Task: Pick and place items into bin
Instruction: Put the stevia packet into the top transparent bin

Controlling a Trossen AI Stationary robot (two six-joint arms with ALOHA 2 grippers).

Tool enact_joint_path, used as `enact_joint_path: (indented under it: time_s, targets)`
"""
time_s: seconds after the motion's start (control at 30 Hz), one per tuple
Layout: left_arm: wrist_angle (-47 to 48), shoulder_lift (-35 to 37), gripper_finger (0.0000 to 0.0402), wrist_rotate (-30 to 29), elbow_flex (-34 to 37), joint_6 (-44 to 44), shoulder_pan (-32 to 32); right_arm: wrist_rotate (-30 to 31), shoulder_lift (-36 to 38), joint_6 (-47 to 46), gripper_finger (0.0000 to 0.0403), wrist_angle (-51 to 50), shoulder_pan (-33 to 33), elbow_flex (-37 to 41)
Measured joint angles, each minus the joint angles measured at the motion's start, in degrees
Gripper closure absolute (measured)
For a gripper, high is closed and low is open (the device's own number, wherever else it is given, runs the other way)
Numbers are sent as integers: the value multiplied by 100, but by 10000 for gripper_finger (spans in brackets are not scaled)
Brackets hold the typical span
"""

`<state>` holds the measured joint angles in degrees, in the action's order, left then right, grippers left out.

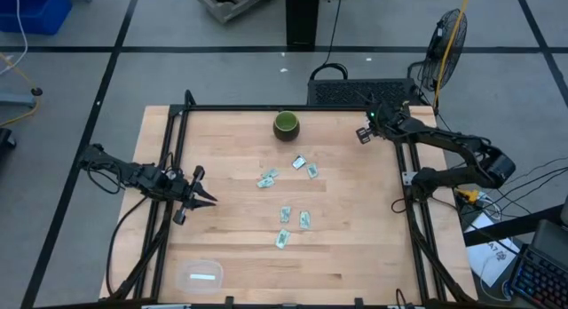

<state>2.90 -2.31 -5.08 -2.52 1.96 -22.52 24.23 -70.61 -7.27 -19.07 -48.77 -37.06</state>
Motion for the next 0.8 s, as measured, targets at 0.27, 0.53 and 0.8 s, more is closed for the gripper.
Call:
enact_joint_path:
  time_s: [0.27,0.53,0.8]
  targets:
    - [0,1,339,1,0,0,1,142,0,-42,349,17,9,0]
    - [0,0,339,1,0,0,2,103,43,126,310,81,246,0]
    - [0,2,339,1,0,0,0,-1331,344,177,308,616,1172,4]
